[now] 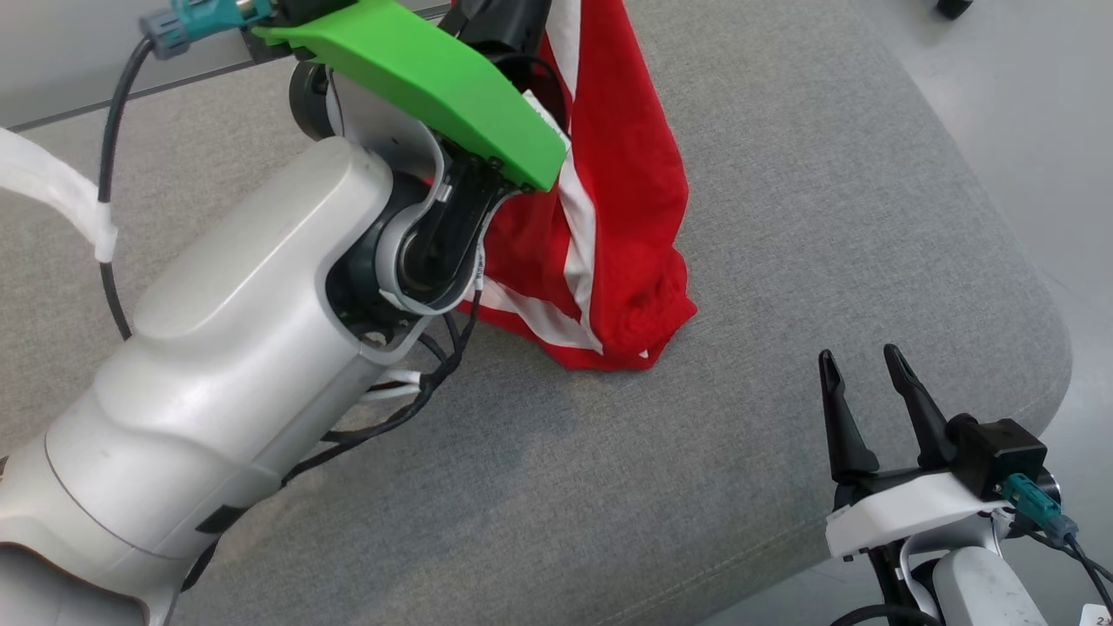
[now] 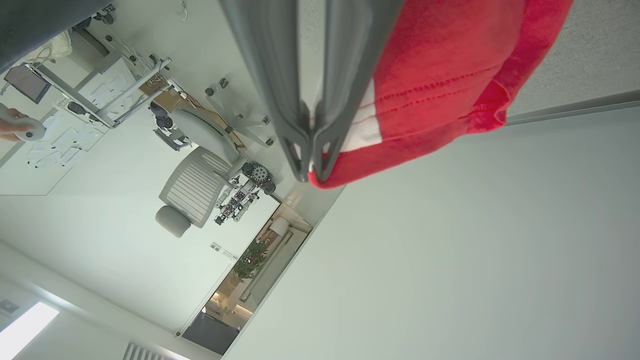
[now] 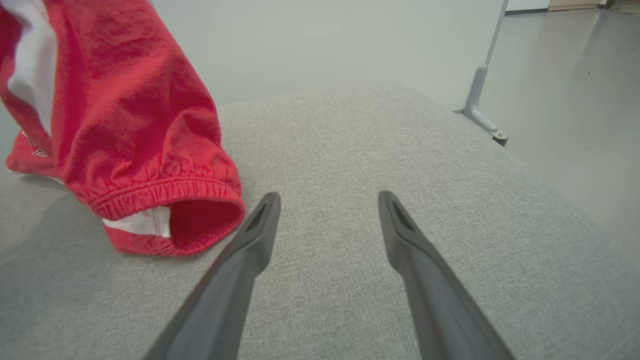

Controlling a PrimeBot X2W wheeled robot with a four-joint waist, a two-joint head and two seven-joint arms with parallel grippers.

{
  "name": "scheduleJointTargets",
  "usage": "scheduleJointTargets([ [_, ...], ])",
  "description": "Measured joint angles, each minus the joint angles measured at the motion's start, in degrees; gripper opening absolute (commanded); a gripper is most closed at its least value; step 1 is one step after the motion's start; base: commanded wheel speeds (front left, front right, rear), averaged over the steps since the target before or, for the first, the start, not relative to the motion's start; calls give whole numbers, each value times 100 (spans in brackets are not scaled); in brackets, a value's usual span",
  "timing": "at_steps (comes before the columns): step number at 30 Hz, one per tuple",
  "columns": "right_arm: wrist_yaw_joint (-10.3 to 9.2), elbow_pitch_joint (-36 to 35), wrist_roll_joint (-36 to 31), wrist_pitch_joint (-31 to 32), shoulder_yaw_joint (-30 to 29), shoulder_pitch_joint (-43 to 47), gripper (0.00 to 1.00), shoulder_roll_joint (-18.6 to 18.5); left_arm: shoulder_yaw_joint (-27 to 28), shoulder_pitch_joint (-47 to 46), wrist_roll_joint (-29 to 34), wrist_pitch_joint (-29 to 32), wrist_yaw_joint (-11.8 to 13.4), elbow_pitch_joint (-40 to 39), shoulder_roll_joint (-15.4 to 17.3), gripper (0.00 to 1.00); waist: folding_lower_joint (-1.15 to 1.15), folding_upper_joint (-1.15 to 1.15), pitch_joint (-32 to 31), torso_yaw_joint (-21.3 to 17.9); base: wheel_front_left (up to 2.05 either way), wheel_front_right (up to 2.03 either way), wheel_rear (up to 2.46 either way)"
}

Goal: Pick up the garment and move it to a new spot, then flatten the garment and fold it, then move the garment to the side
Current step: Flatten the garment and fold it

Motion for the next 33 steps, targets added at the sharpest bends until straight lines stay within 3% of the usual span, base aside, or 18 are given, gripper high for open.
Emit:
scheduleJointTargets([
  [6, 0, 33, 205, 0, -5, 1, 100, 1, 454, 180, -160, -296, 838, -937, -108, 0, 0, 0, -7, 26, 0, 0, 0],
  [11, 0, 57, 310, 0, 37, -16, 100, 2, 619, 221, -96, -396, 1263, -1383, -179, 0, 0, 0, -23, 103, 0, 0, 0],
  [19, 0, 63, 346, 0, 29, -62, 100, 3, 665, 371, 23, -448, 1658, -2152, -203, 0, 0, 0, -89, 225, 0, 0, 0],
  [27, 0, 105, 247, 0, -21, 19, 100, 5, 915, 660, 135, -488, 1973, -2837, 141, 0, 0, 1, -174, 521, 0, 0, 0],
  [33, 0, 109, 134, 0, -24, 24, 100, 5, 1033, 854, 136, -497, 2123, -3172, 205, 0, 0, 1, -230, 859, 0, 0, 0],
])
